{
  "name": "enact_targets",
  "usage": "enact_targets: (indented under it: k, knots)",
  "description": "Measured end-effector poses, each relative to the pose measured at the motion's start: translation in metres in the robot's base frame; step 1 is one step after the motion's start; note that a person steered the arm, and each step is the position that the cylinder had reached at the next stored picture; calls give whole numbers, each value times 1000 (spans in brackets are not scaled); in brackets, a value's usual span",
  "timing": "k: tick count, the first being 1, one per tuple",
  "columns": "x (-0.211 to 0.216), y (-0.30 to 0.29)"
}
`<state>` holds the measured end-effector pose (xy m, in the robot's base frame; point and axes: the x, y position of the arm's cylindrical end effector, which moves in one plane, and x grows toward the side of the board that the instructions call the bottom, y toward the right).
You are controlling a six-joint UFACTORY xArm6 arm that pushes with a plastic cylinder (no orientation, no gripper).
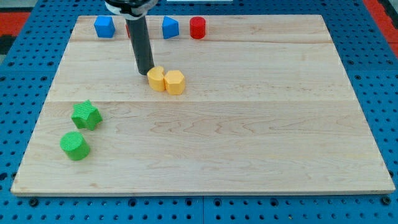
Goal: Tap the red star
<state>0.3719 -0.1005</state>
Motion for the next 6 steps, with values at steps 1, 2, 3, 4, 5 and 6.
enact_targets:
  k: [1,2,3,4,5,6]
  knots:
    - [4,3]
    - [-18,-17]
    - [-57,-29]
    - [-63,-26]
    - [-72,-25]
    - [-86,-26]
